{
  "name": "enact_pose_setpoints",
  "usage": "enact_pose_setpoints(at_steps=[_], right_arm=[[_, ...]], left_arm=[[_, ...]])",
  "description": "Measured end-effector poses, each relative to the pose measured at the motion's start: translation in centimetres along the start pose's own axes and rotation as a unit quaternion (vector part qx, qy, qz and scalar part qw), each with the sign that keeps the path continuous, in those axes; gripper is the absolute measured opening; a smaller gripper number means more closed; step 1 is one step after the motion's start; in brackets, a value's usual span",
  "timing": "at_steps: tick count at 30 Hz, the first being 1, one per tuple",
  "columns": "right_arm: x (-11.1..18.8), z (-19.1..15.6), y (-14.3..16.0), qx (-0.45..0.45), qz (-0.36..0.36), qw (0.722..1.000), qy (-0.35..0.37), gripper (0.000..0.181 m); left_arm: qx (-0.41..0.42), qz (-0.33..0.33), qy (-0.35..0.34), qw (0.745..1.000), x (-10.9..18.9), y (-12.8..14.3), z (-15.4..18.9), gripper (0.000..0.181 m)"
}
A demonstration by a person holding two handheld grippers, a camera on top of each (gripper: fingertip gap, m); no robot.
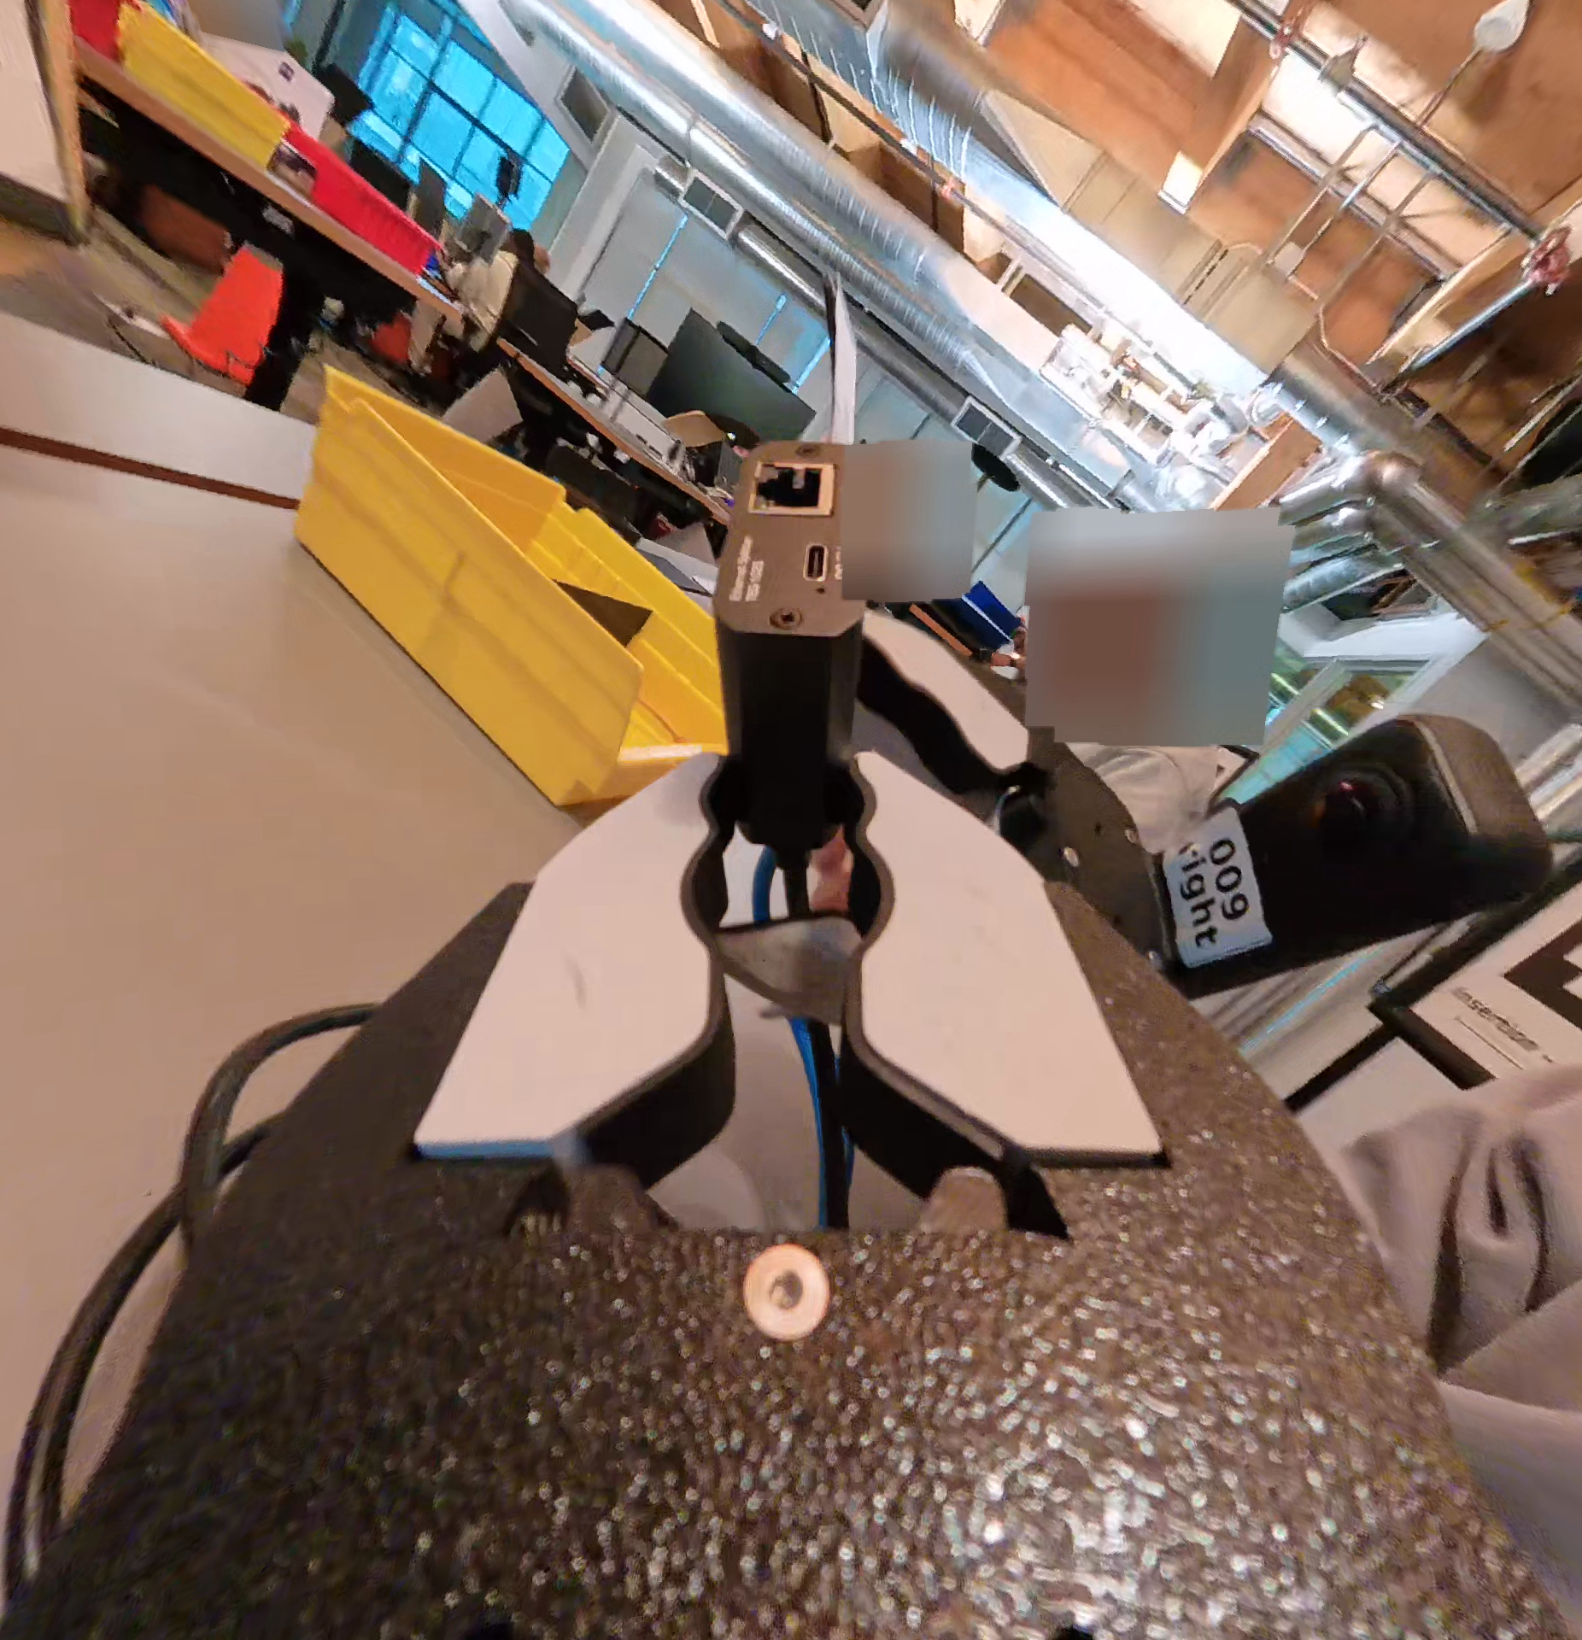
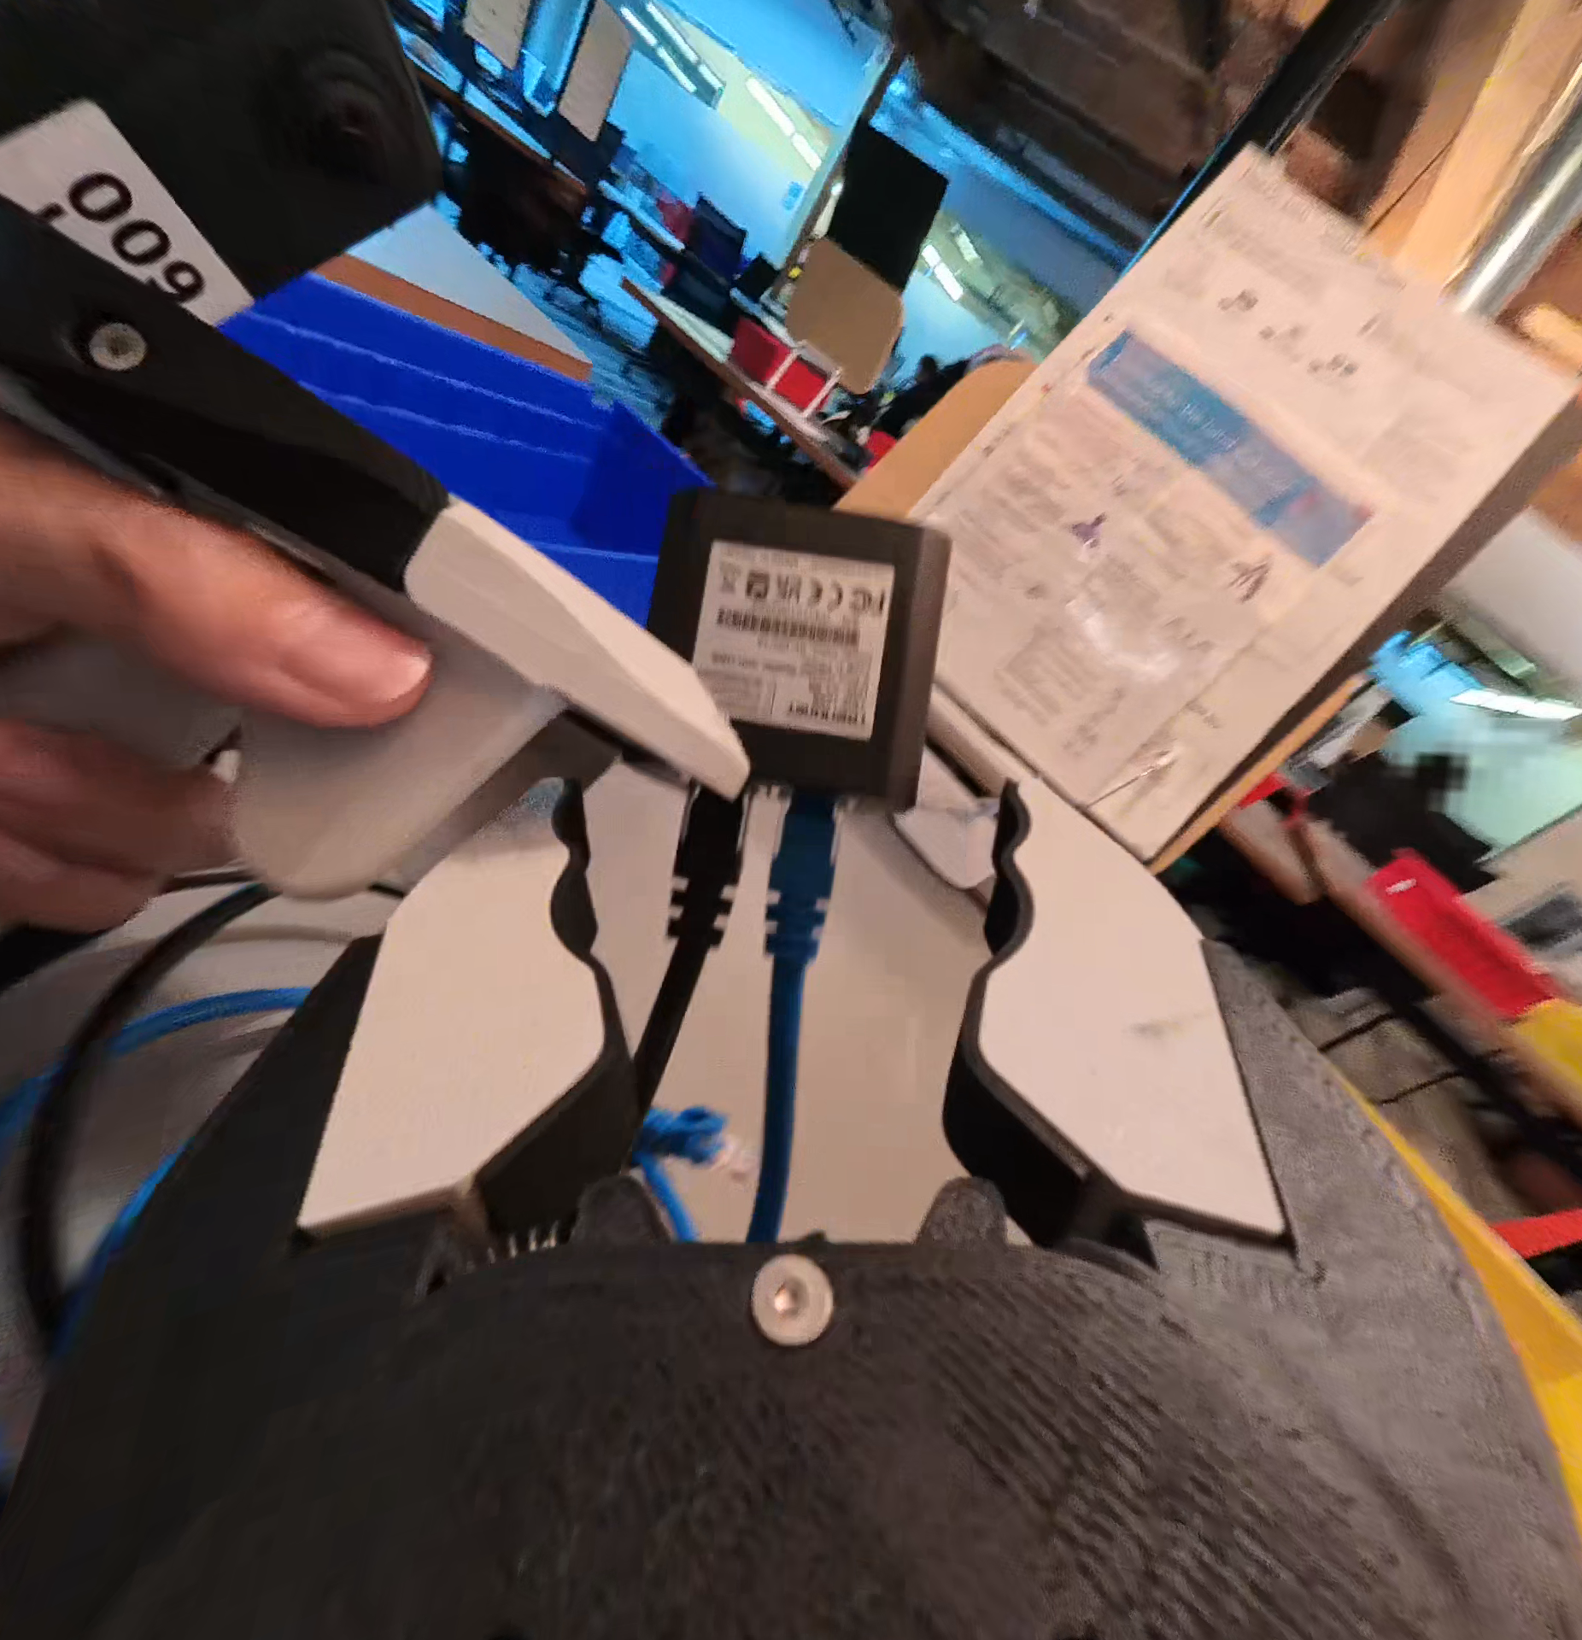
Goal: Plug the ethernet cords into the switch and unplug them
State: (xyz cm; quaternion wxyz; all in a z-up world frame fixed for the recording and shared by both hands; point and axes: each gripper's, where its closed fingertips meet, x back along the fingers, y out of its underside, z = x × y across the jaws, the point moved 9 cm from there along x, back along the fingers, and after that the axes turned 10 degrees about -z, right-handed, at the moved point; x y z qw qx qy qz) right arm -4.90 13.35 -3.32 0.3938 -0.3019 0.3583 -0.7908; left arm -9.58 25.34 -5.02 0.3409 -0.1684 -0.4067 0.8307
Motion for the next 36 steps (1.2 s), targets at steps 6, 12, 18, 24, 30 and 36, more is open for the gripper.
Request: enact_pose_setpoints(at_steps=[6, 12, 18, 24, 30, 36], right_arm=[[0.2, -0.1, 0.3, 0.047, 0.038, 0.998, 0.0, 0.069], [0.5, 1.2, 0.6, 0.103, -0.008, 0.989, -0.103, 0.063], [1.2, 2.9, 0.9, 0.318, -0.11, 0.92, -0.2, 0.063], [1.5, 1.2, 0.1, 0.462, -0.176, 0.844, -0.206, 0.062], [1.7, -0.2, -0.4, 0.469, -0.176, 0.839, -0.21, 0.062], [1.7, 0.4, -0.4, 0.453, -0.152, 0.859, -0.185, 0.061]], left_arm=[[-0.011, -0.014, -0.005, 1.0, -0.8, 0.5, 0.4, 0.023], [-0.122, -0.077, -0.017, 0.989, -0.7, 0.8, 0.2, 0.023], [-0.45, -0.191, -0.165, 0.857, 0.6, 0.6, 1.6, 0.066], [-0.556, -0.25, -0.24, 0.755, -0.6, 1.8, 2.5, 0.08], [-0.553, -0.281, -0.241, 0.746, -1.3, 2.5, 2.5, 0.07], [-0.555, -0.23, -0.232, 0.765, -1.0, 2.3, 2.0, 0.067]])
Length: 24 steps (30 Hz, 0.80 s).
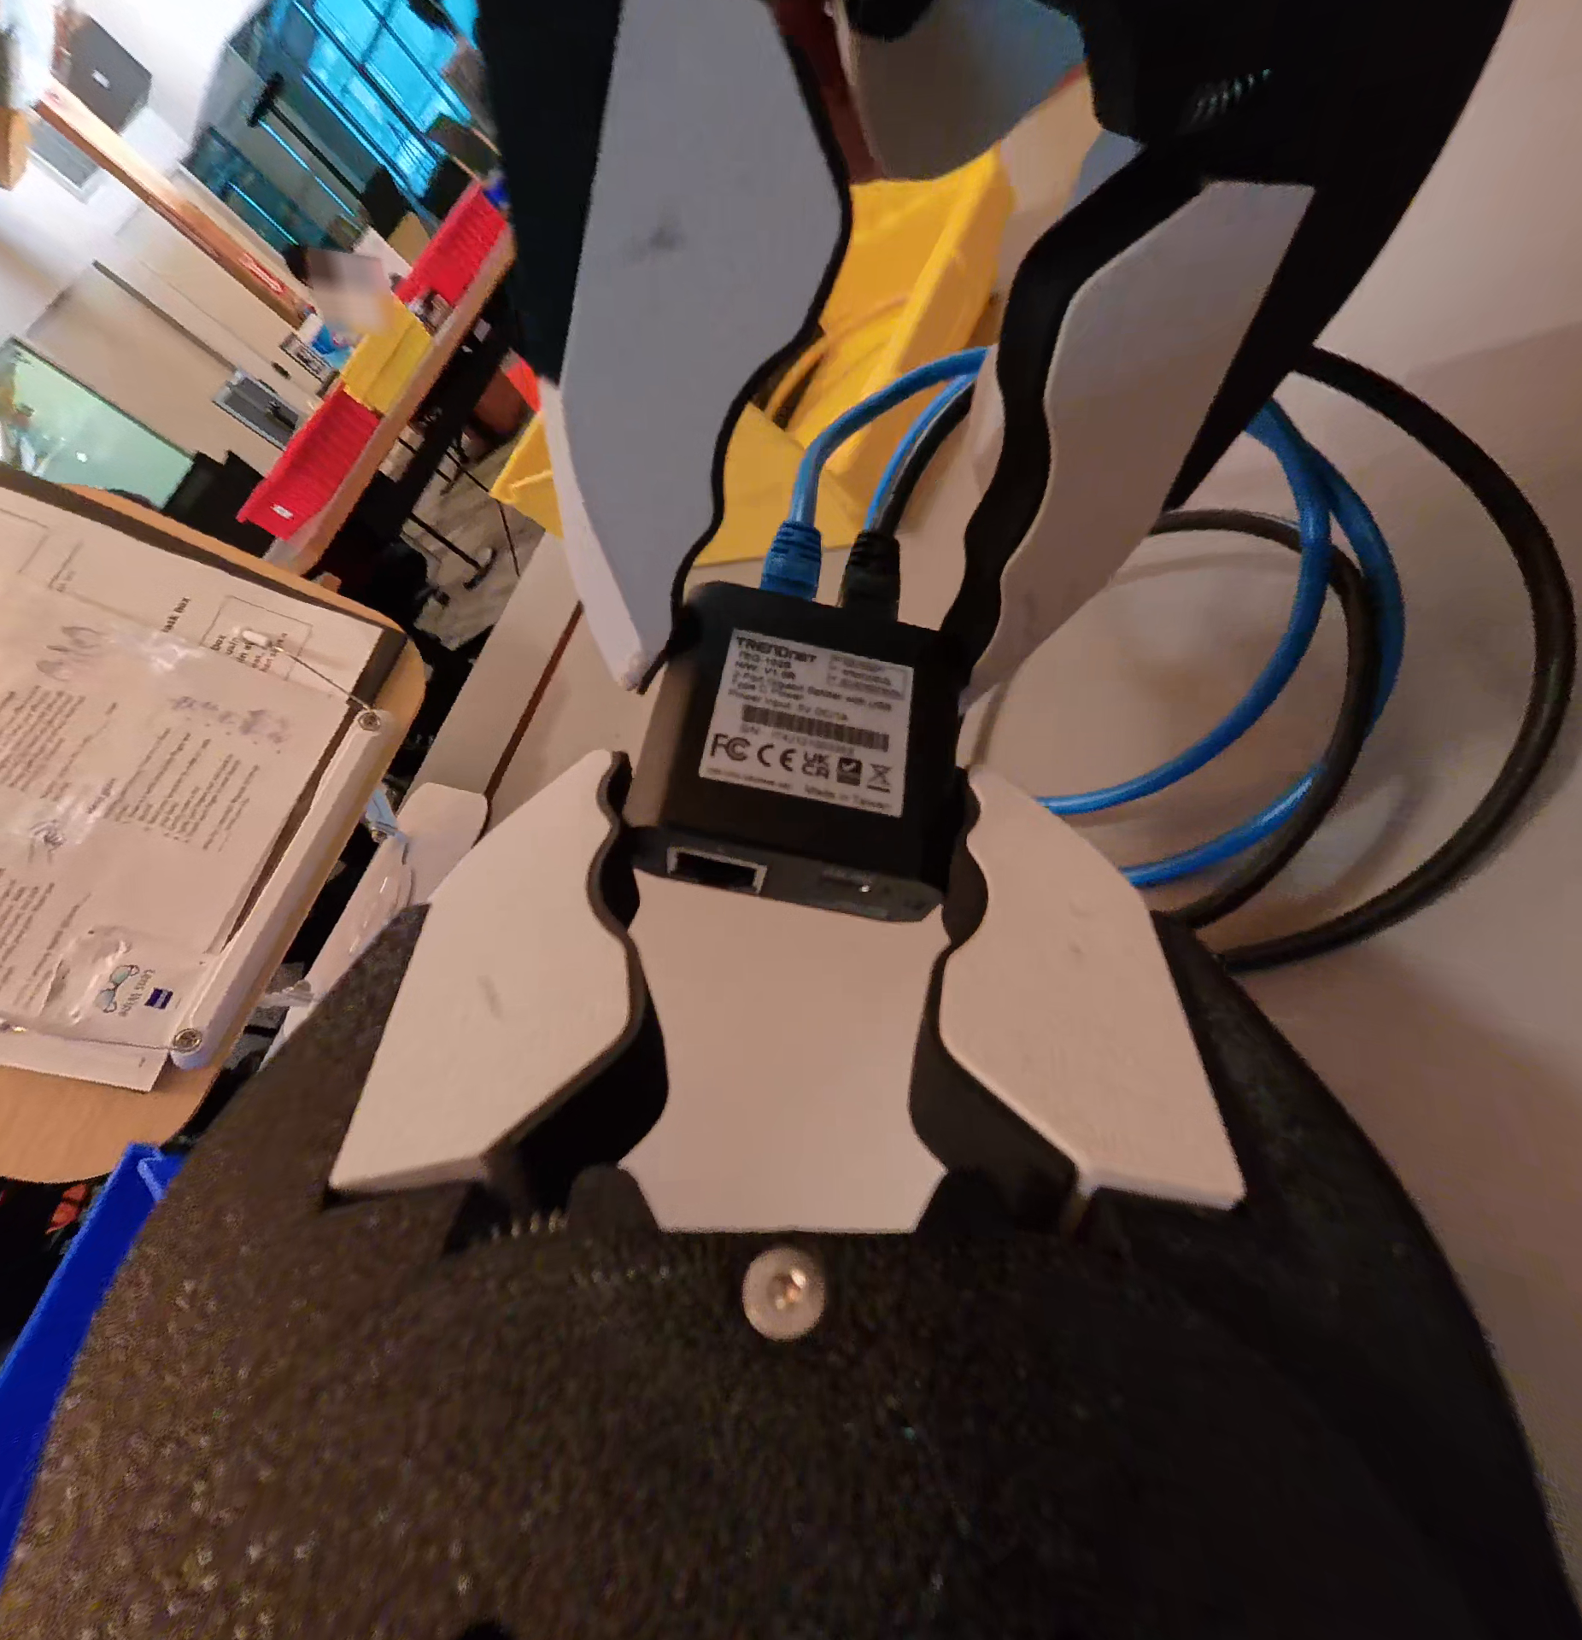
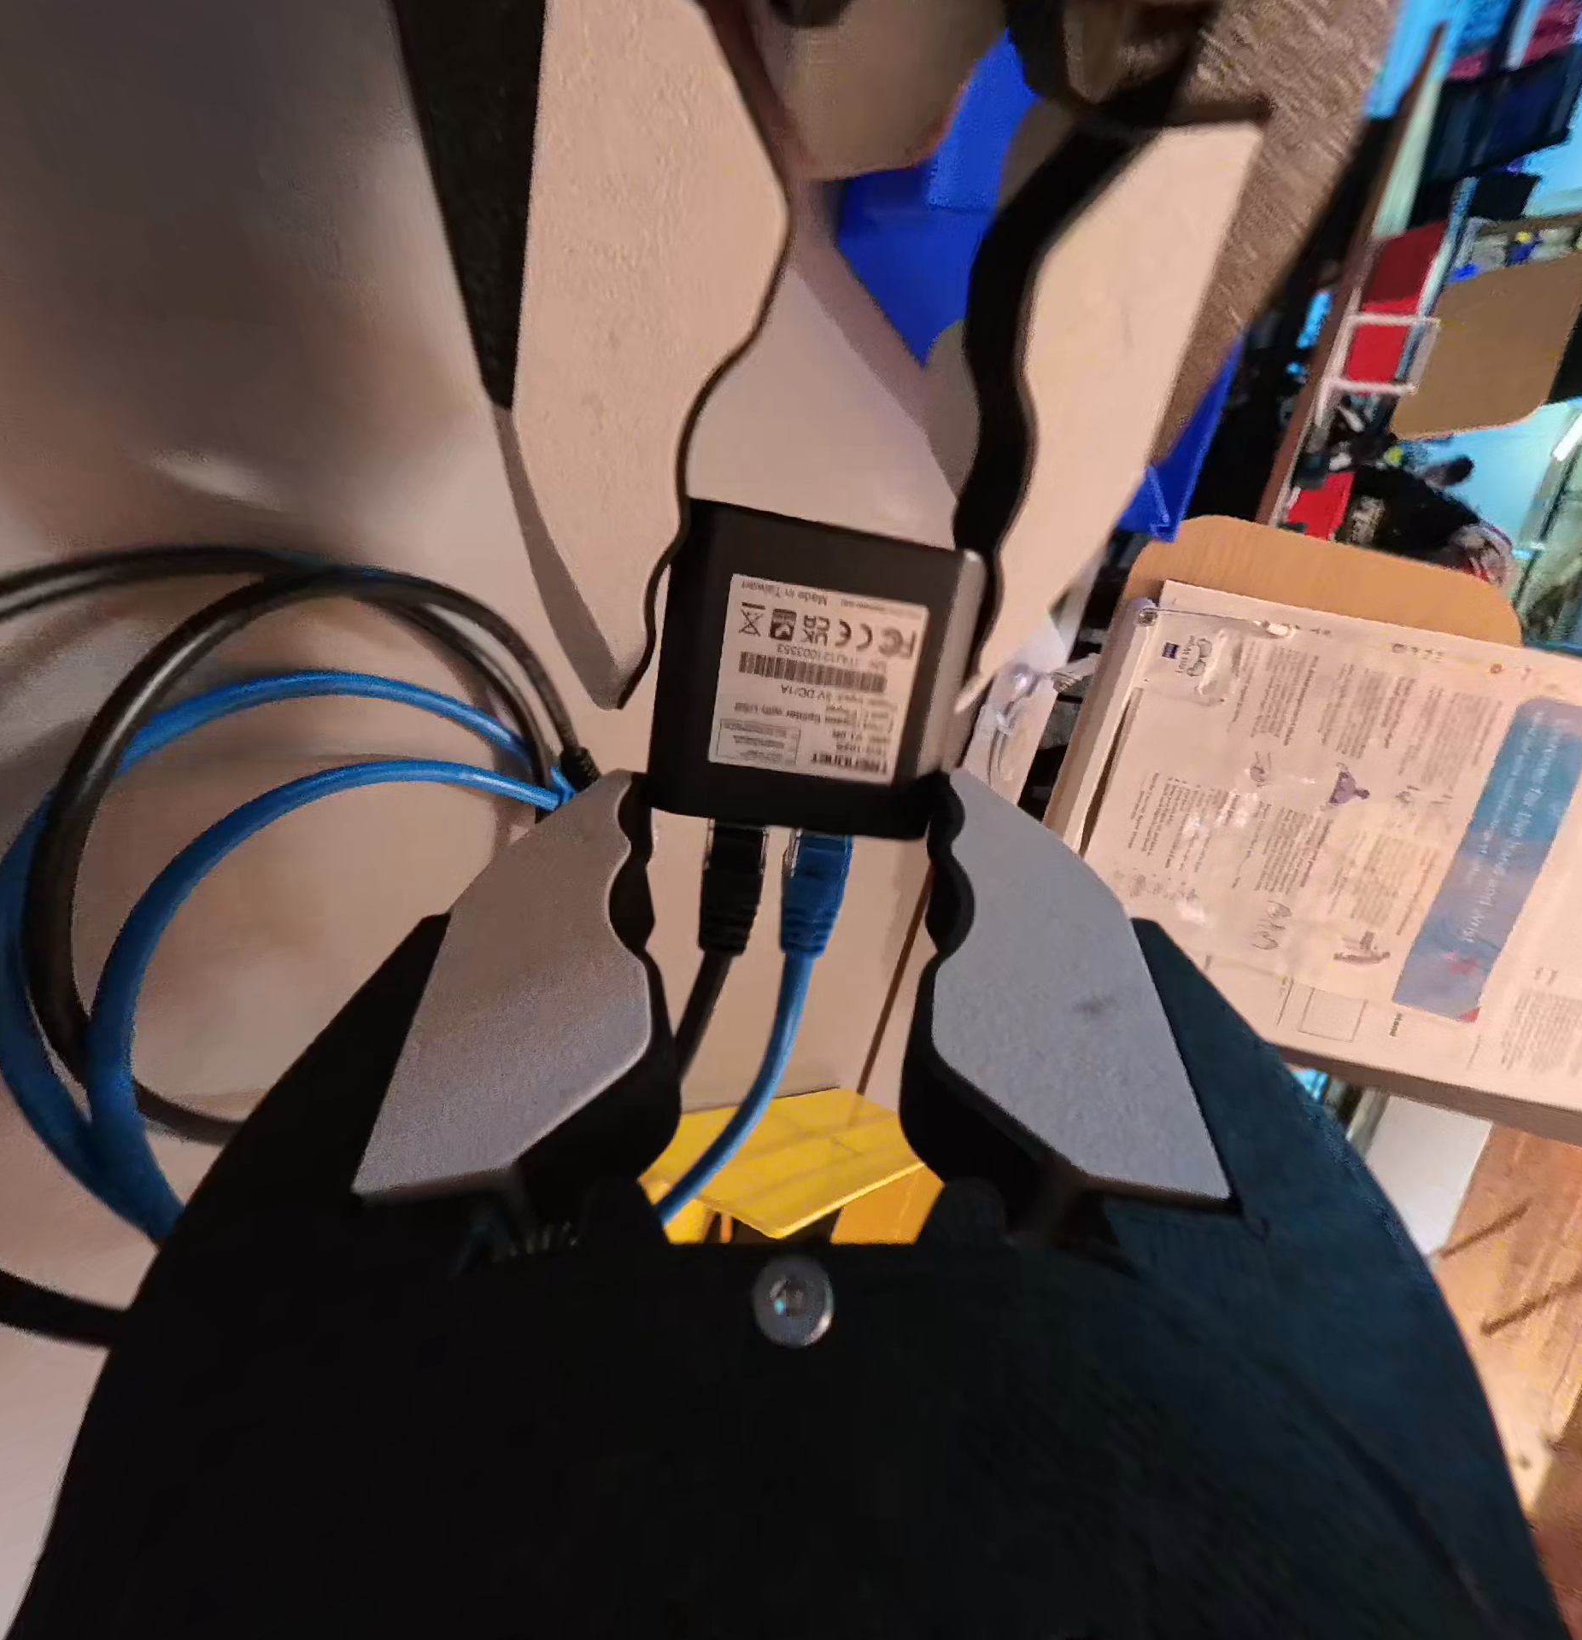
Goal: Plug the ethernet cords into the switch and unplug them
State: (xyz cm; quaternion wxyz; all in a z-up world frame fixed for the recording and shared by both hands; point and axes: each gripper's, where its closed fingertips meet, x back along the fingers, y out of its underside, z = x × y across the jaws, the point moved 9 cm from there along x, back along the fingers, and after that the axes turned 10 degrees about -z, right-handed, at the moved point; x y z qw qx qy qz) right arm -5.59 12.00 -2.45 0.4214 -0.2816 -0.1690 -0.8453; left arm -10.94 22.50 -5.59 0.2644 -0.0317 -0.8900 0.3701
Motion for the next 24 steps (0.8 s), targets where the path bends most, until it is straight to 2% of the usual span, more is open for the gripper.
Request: enact_pose_setpoints(at_steps=[2, 4, 6, 7, 8, 9, 11, 13, 15, 16, 18, 19, 21, 24], right_arm=[[0.4, 0.4, 1.0, -0.059, -0.001, 0.998, 0.039, 0.064], [1.5, 0.8, 2.5, -0.16, -0.002, 0.984, 0.082, 0.067], [2.4, 0.4, 3.4, -0.332, 0.06, 0.939, 0.066, 0.07], [2.6, -0.1, 3.4, -0.423, 0.112, 0.898, 0.038, 0.068], [2.6, -0.7, 3.4, -0.512, 0.167, 0.842, 0.007, 0.063], [2.4, -1.5, 3.2, -0.596, 0.226, 0.77, -0.031, 0.059], [0.9, -3.4, 2.5, -0.715, 0.338, 0.599, -0.125, 0.049], [-1.0, -4.8, 2.0, -0.76, 0.408, 0.455, -0.22, 0.043], [-2.6, -5.5, 2.1, -0.787, 0.461, 0.312, -0.268, 0.042], [-3.3, -5.9, 2.2, -0.79, 0.477, 0.259, -0.285, 0.041], [-4.5, -6.6, 2.0, -0.794, 0.49, 0.194, -0.302, 0.039], [-4.9, -6.9, 1.8, -0.797, 0.492, 0.171, -0.305, 0.038], [-5.3, -7.2, 1.3, -0.798, 0.505, 0.136, -0.3, 0.047], [-5.1, -6.8, 0.8, -0.779, 0.557, 0.09, -0.274, 0.04]], left_arm=[[0.022, 0.021, -0.013, 0.999, 0.1, 0.5, -0.4, 0.067], [0.043, 0.028, -0.025, 0.998, 0.3, 1.0, -1.0, 0.067], [0.075, 0.057, -0.03, 0.995, 0.8, 1.2, -1.6, 0.066], [0.088, 0.071, -0.034, 0.993, 1.0, 1.2, -1.9, 0.066], [0.095, 0.08, -0.038, 0.992, 1.2, 1.2, -2.1, 0.066], [0.095, 0.085, -0.042, 0.991, 1.3, 1.2, -2.2, 0.066], [0.082, 0.077, -0.054, 0.992, 1.2, 1.2, -2.0, 0.066], [0.068, 0.071, -0.051, 0.994, 1.1, 0.9, -1.7, 0.066], [0.048, 0.069, -0.052, 0.995, 1.2, 0.5, -1.4, 0.066], [0.039, 0.068, -0.049, 0.996, 1.3, 0.3, -1.4, 0.066], [0.025, 0.072, -0.056, 0.996, 1.7, -0.2, -1.3, 0.065], [0.021, 0.075, -0.056, 0.995, 1.9, -0.4, -1.3, 0.066], [0.021, 0.085, -0.056, 0.995, 2.1, -0.7, -1.3, 0.066], [0.037, 0.108, -0.049, 0.992, 2.1, -0.9, -1.2, 0.066]])
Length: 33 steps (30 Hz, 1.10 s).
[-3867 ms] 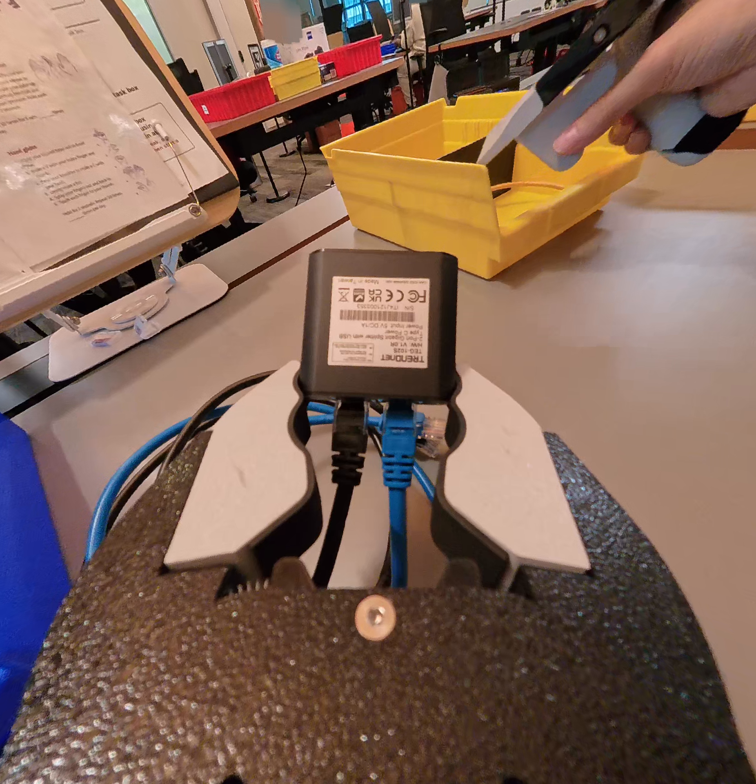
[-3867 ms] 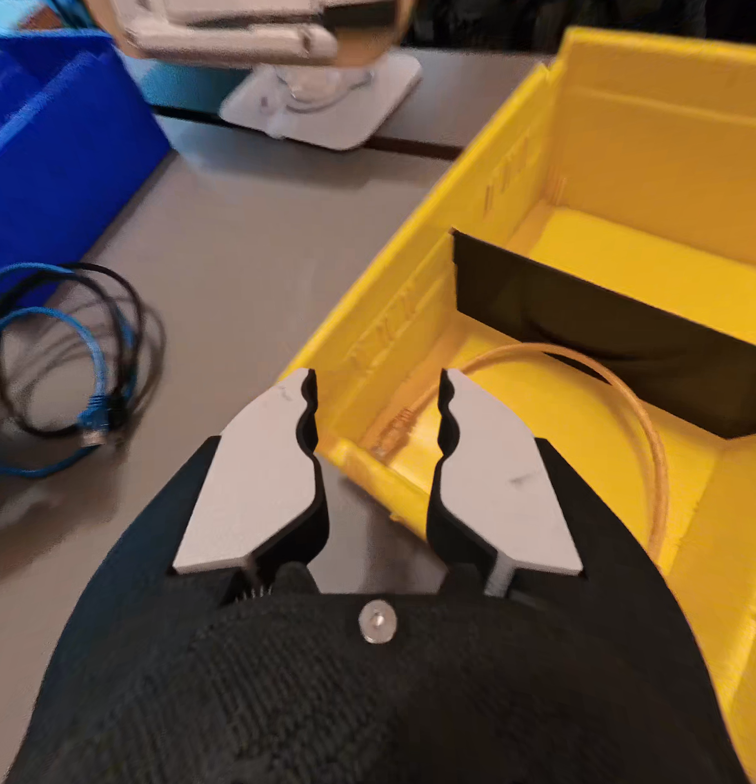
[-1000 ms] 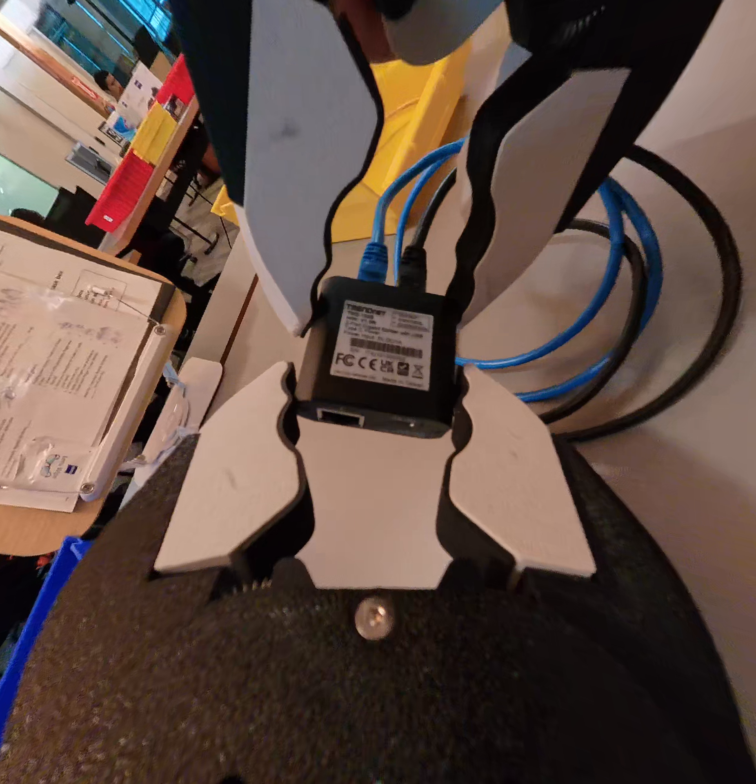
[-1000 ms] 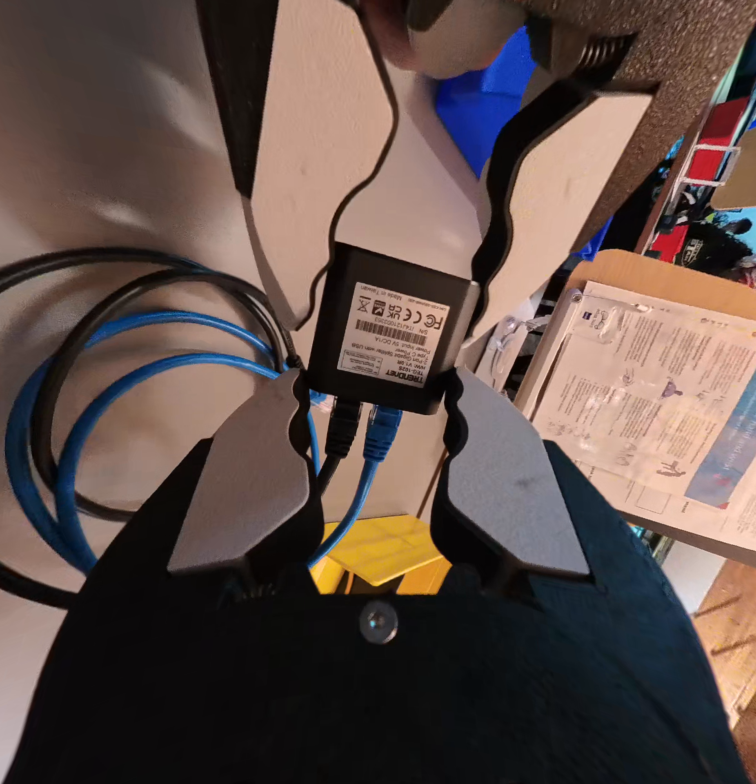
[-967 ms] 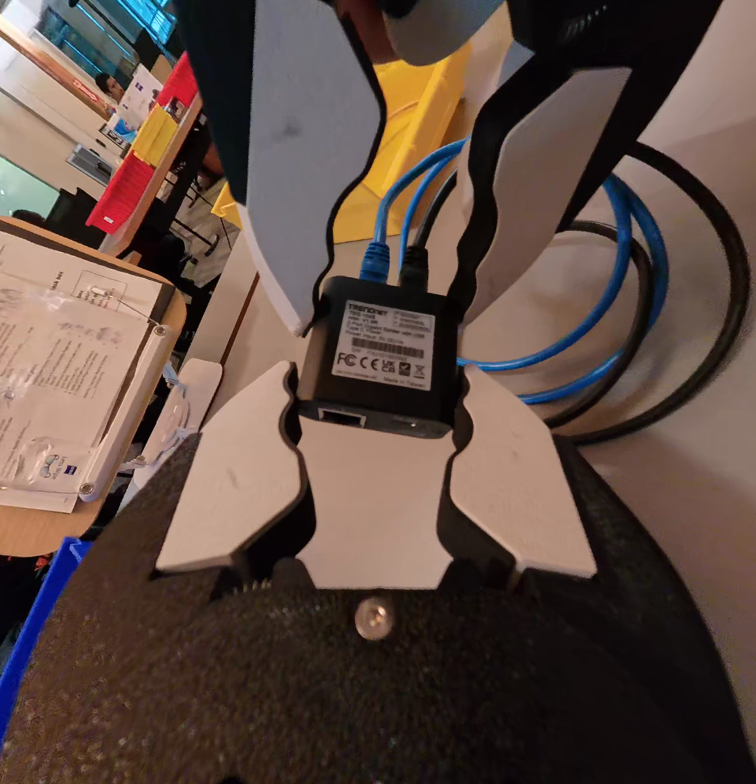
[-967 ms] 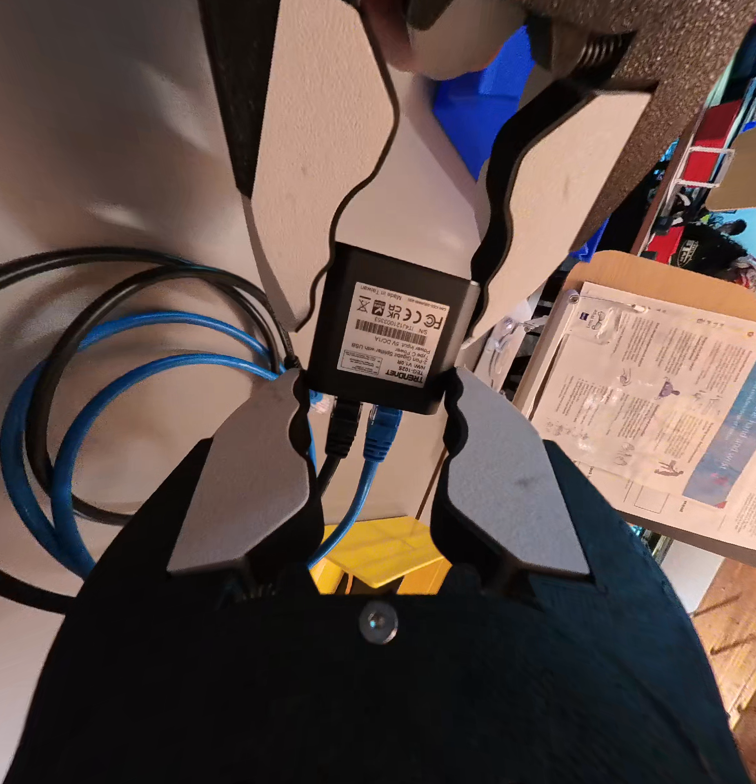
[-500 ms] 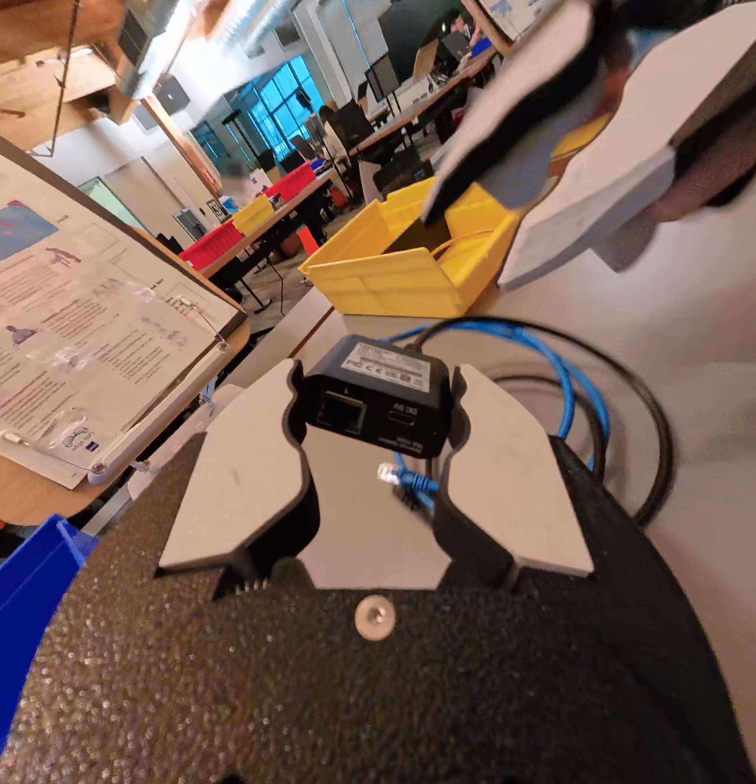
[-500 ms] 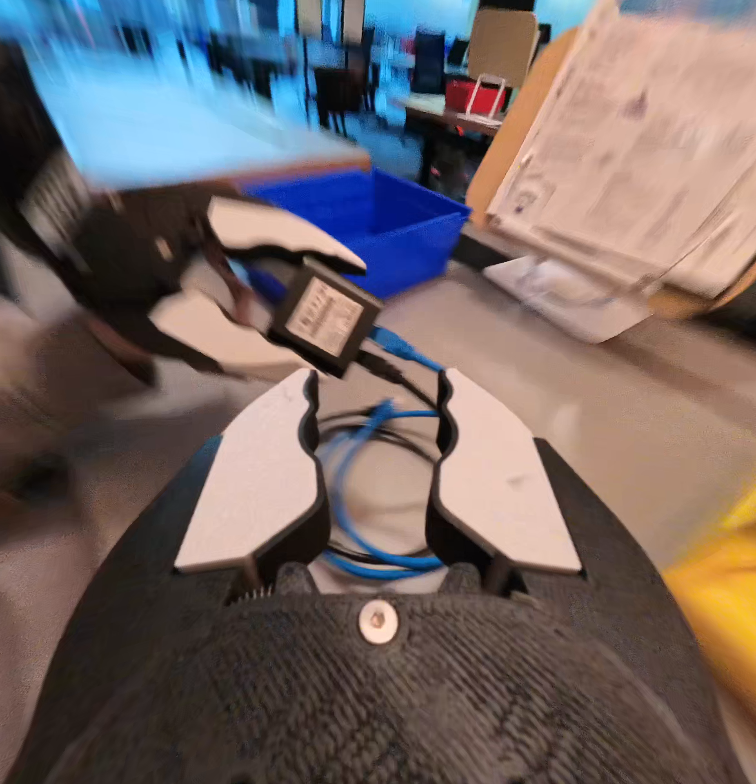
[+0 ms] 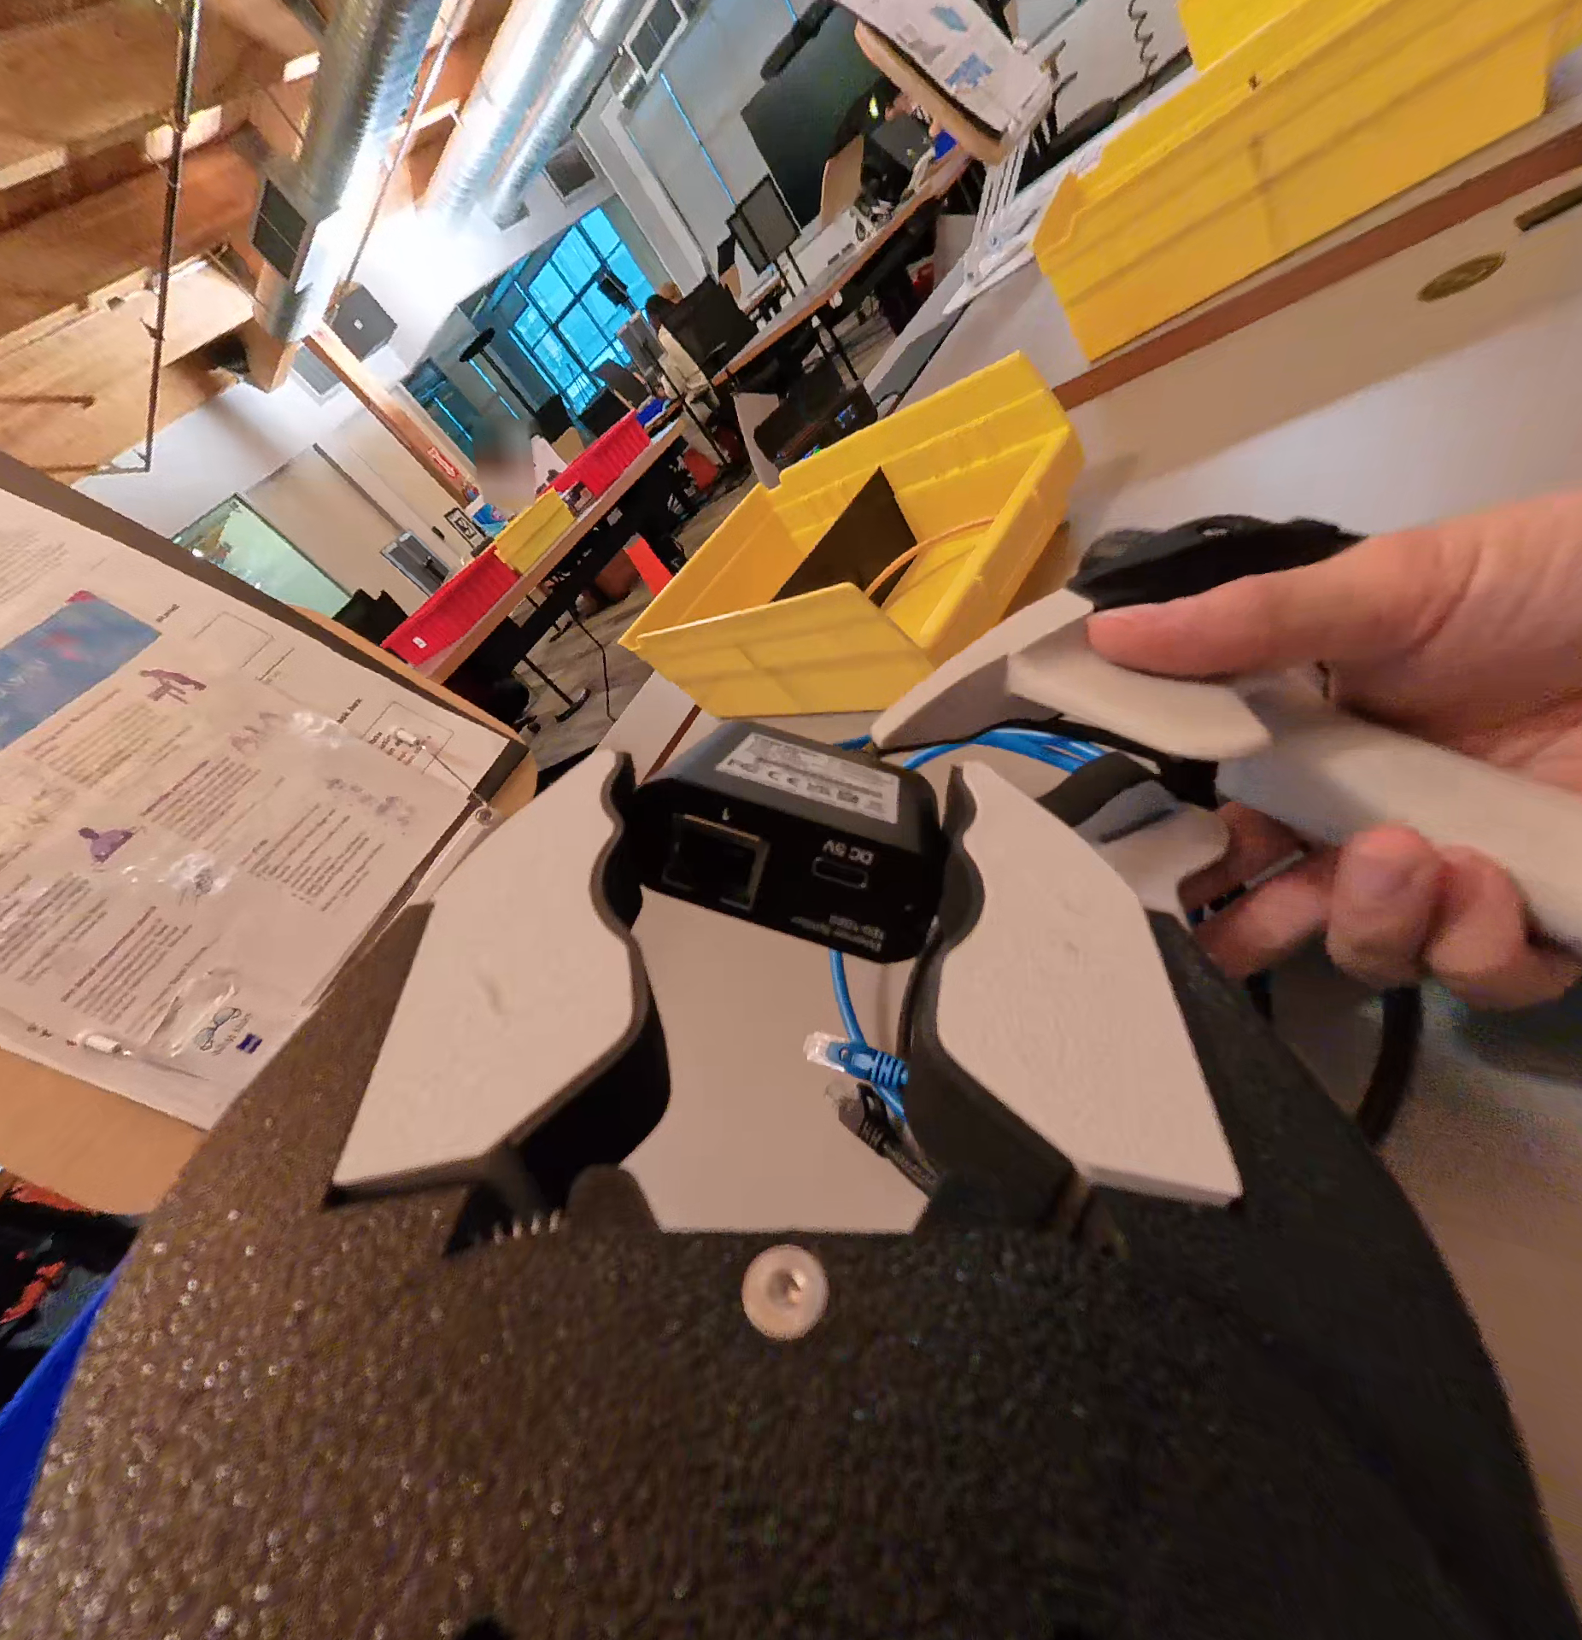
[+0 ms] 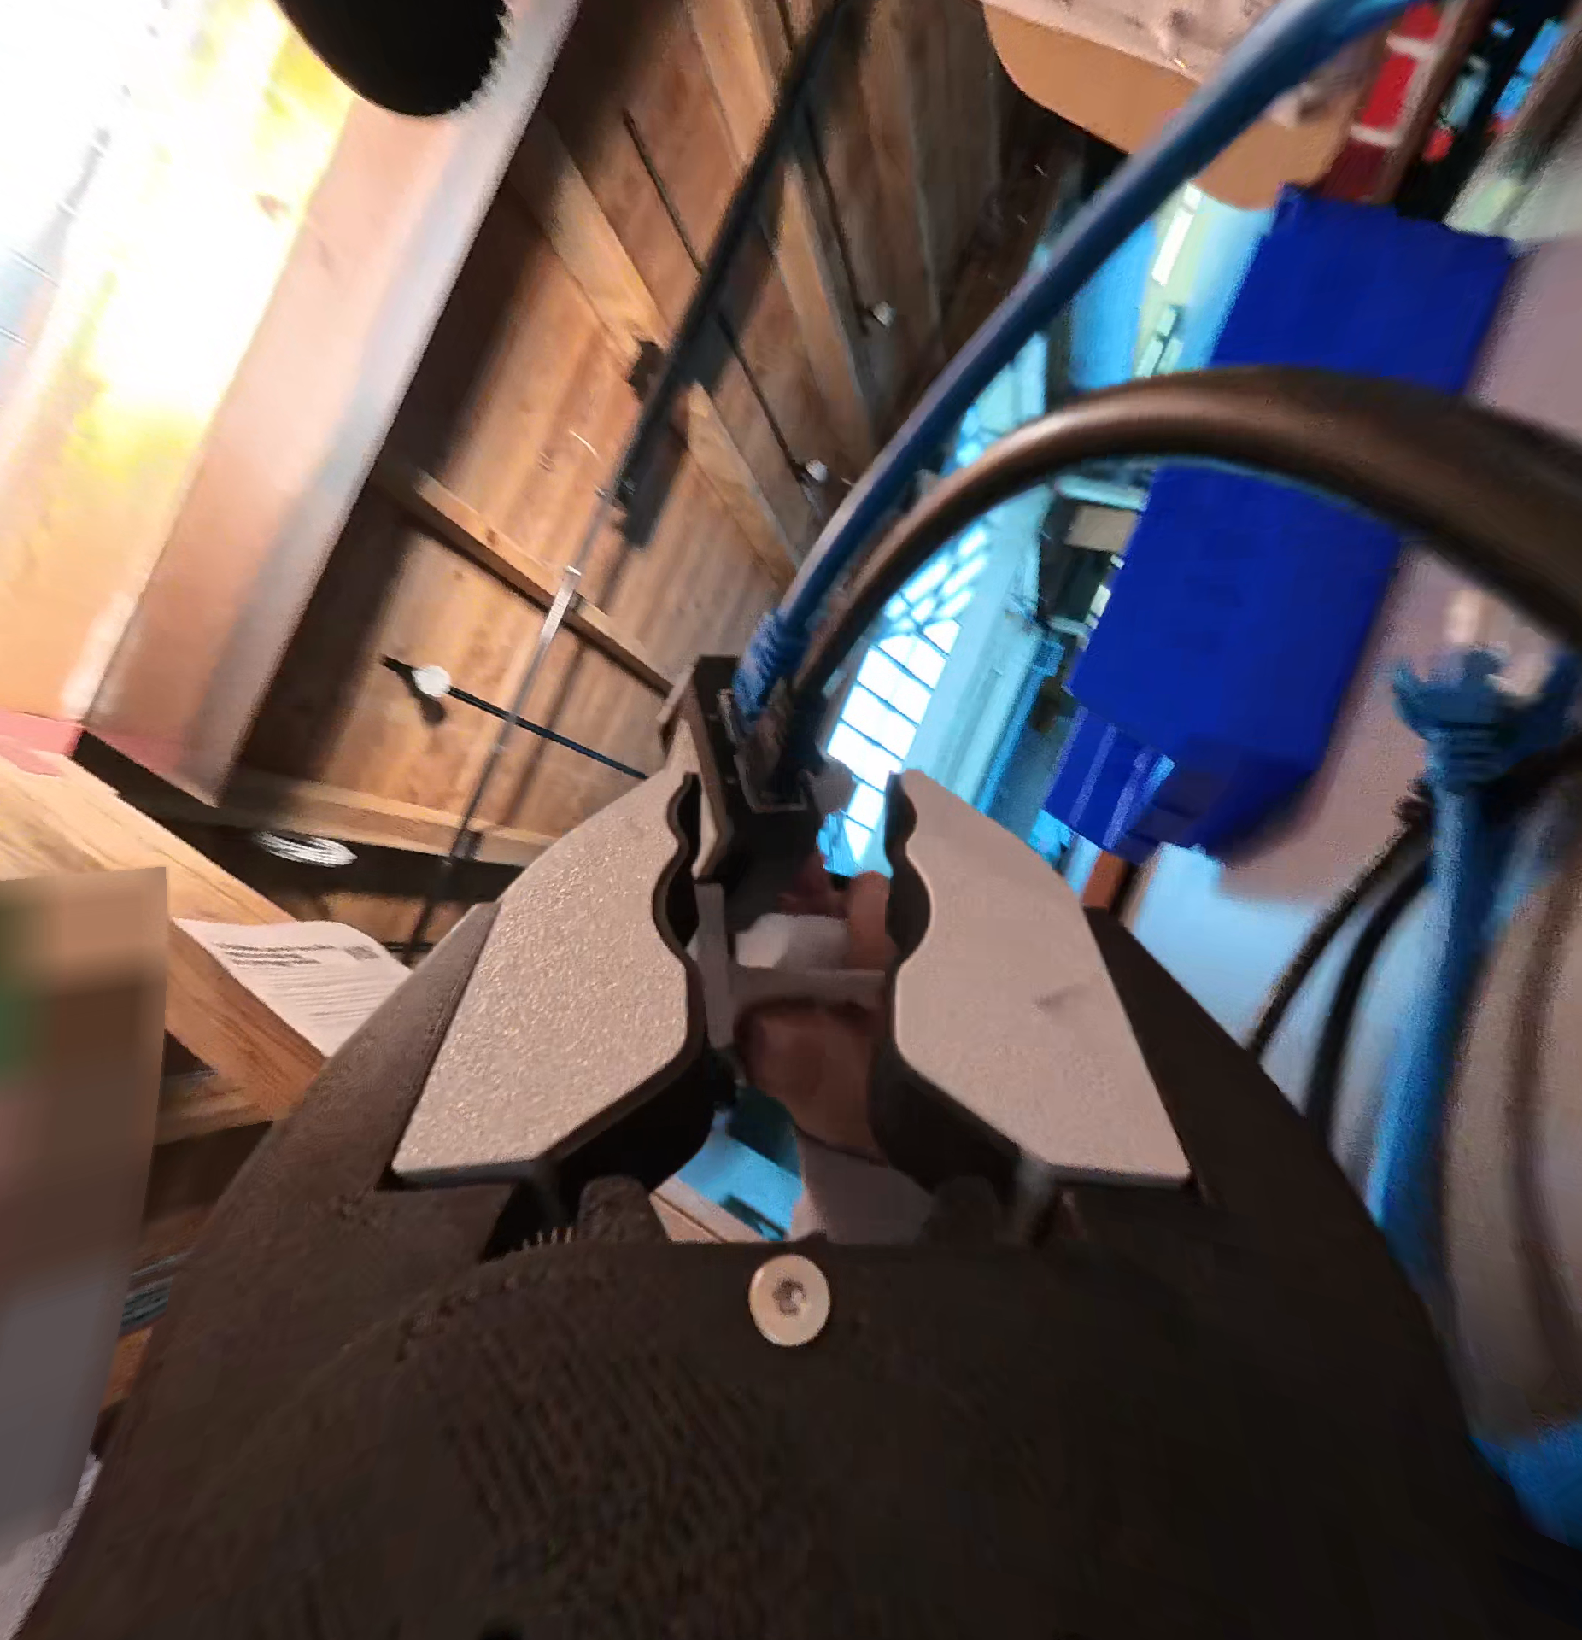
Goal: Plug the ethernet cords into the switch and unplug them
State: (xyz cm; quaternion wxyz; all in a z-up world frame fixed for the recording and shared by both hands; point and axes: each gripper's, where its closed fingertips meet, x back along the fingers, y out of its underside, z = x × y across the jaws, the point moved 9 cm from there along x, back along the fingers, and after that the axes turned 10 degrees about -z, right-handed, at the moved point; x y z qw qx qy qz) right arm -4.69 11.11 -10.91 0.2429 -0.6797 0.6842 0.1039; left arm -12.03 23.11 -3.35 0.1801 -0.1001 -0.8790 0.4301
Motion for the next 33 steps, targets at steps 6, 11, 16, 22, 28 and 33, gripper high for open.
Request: enact_pose_setpoints(at_steps=[6, 11, 16, 22, 28, 33], right_arm=[[-0.4, -1.0, -0.2, 0.066, 0.023, 0.998, -0.005, 0.023], [-0.4, -3.4, -1.1, 0.196, -0.044, 0.976, 0.078, 0.015], [-0.7, -5.9, -1.4, 0.306, -0.113, 0.93, 0.167, 0.015], [-1.4, -7.3, -0.4, 0.362, -0.15, 0.893, 0.221, 0.015], [-1.5, -7.2, -0.1, 0.371, -0.139, 0.886, 0.241, 0.015], [-1.5, -7.5, -0.1, 0.418, -0.125, 0.864, 0.252, 0.015]], left_arm=[[0.045, 0.054, 0.015, 0.997, -0.2, 0.1, 0.1, 0.065], [0.026, 0.046, 0.014, 0.999, 0.0, 0.8, 0.0, 0.066], [-0.001, 0.044, 0.02, 0.999, 0.1, 1.1, 0.2, 0.066], [-0.024, 0.028, 0.005, 0.999, -0.9, 1.4, 1.2, 0.074], [-0.008, 0.008, -0.015, 1.0, -1.5, 2.1, 1.3, 0.074], [0.03, 0.025, -0.01, 0.999, -1.7, 1.8, 1.4, 0.074]])
